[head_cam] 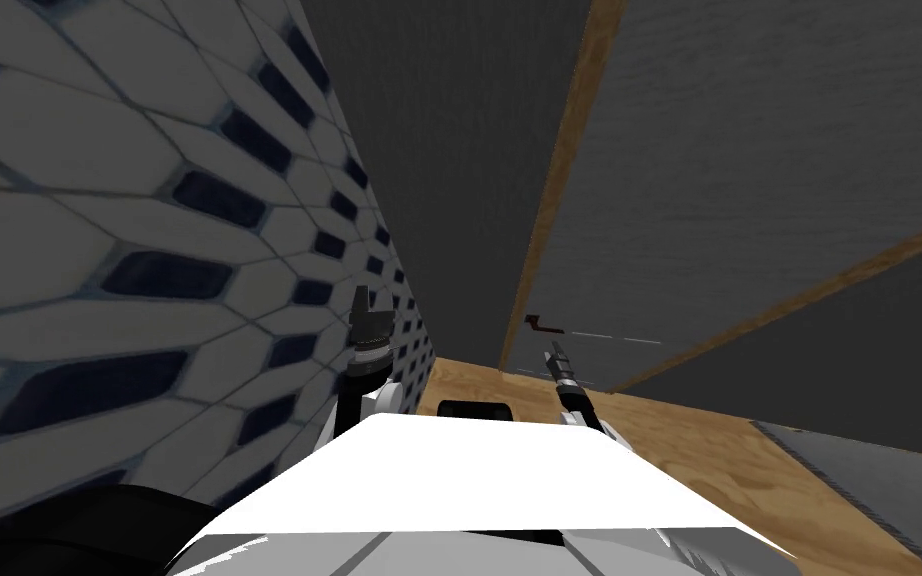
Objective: Pull the door open
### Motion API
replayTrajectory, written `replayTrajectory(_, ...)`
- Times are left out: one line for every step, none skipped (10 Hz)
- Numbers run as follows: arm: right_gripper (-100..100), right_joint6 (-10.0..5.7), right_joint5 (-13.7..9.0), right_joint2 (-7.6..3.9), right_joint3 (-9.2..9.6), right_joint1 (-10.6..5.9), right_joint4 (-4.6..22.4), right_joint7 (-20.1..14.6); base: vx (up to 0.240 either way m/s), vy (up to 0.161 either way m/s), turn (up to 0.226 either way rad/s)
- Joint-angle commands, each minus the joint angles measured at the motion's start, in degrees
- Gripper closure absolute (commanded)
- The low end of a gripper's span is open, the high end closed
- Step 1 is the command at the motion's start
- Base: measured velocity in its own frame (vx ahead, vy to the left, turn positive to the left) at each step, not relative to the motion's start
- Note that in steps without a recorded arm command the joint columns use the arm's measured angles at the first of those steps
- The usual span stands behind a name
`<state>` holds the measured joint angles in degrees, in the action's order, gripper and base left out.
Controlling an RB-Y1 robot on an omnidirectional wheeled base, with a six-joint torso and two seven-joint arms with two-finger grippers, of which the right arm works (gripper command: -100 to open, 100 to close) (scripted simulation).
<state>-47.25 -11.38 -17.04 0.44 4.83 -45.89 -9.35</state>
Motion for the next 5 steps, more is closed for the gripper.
replayTrajectory(-100,-0.9,-0.1,-0.17,-0.12,-0.64,1.6,-0.3,0.138,-0.016,0.012)
replayTrajectory(-100,-1.46,-0.4,-0.58,-0.76,-0.52,2.5,-0.6,0.137,-0.032,0.124)
replayTrajectory(-100,-1.86,-0.7,-0.87,-1.22,-0.44,3.1,-0.9,0.205,-0.027,0.169)
replayTrajectory(-100,-2.25,-0.9,-1.15,-1.66,-0.36,3.6,-1.1,0.208,-0.027,0.12)
replayTrajectory(-100,-2.58,-1.1,-1.39,-2.04,-0.28,4.1,-1.3,0.227,-0.014,0.107)
